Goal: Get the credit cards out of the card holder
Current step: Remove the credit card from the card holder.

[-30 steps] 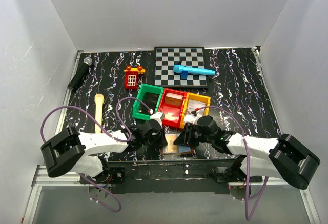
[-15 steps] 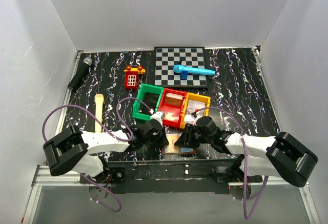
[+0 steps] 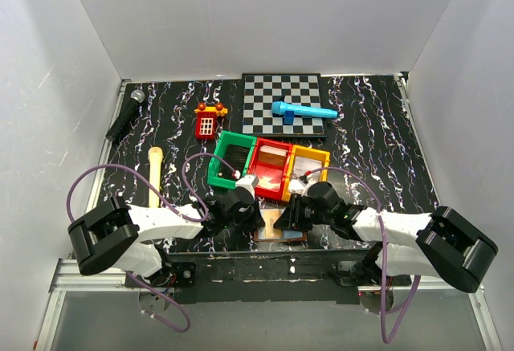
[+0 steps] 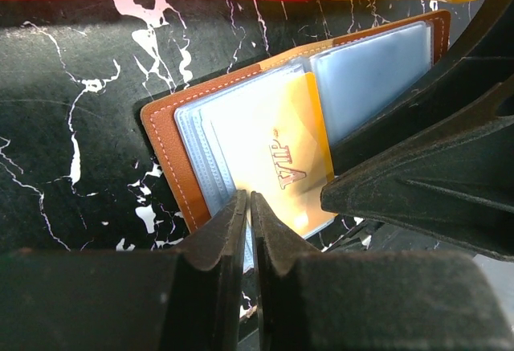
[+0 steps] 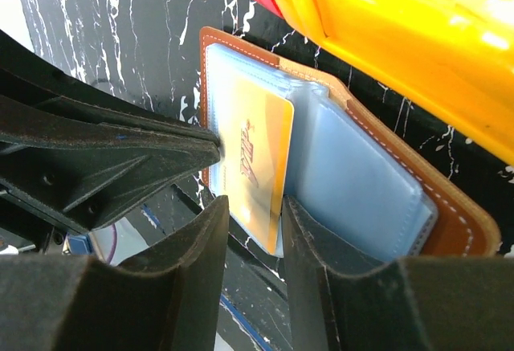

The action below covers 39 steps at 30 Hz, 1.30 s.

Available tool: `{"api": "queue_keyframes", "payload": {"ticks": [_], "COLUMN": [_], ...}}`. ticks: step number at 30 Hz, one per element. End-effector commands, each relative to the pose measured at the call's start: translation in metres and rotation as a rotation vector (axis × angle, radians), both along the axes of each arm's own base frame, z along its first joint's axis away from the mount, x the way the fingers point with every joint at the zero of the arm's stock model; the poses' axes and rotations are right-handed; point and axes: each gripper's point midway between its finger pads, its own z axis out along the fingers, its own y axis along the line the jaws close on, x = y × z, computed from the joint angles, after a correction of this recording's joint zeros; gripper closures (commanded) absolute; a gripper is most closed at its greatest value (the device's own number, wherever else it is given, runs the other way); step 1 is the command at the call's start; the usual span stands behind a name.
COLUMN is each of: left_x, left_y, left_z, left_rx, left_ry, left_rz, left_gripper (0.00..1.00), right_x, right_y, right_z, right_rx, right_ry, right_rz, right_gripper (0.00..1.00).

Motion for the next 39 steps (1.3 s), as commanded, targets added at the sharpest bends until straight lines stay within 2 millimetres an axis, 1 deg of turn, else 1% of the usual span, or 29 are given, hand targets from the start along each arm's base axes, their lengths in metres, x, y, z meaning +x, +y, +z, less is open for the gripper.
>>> {"api": "queue_keyframes", "payload": {"ticks": [1,9,10,20,27,30,32,33,36,39], "left_x": [-0.017,-0.02,-0.017,-0.019,-0.02,-0.019,-0.019,-0.023,-0.024,-0.025], "left_y": [0.025,0.027,0.021,0.016,0.013,0.012,0.011,0.009,0.007,0.005], "left_z": [-0.033,-0.036,-0.032,-0.031,-0.032,-0.033,-0.032,-0.031,-0.032,-0.03], "left_rx": [0.118,0.122,0.095,0.079,0.074,0.073,0.072,0.06,0.055,0.045], "left_ry": [0.068,0.075,0.061,0.061,0.066,0.06,0.056,0.073,0.073,0.073], "left_rz": [-0.016,-0.025,-0.026,-0.058,-0.069,-0.074,-0.077,-0.099,-0.11,-0.122], "left_gripper": [0.93,0.94,0.94,0.94,0.94,0.94,0.94,0.94,0.94,0.94], "right_x": [0.008,0.006,0.006,0.005,0.004,0.003,0.002,0.002,0.002,0.001], "right_y": [0.016,0.019,0.02,0.022,0.024,0.026,0.027,0.027,0.028,0.029], "right_z": [0.03,0.04,0.041,0.047,0.051,0.053,0.053,0.053,0.053,0.052], "right_rx": [0.116,0.181,0.189,0.231,0.246,0.257,0.259,0.259,0.263,0.261], "right_ry": [-0.089,-0.112,-0.114,-0.125,-0.127,-0.129,-0.126,-0.126,-0.123,-0.116], "right_rz": [0.019,0.033,0.037,0.038,0.048,0.061,0.066,0.066,0.072,0.076], "right_gripper": [0.61,0.63,0.63,0.64,0.75,0.74,0.71,0.7,0.67,0.66]}}
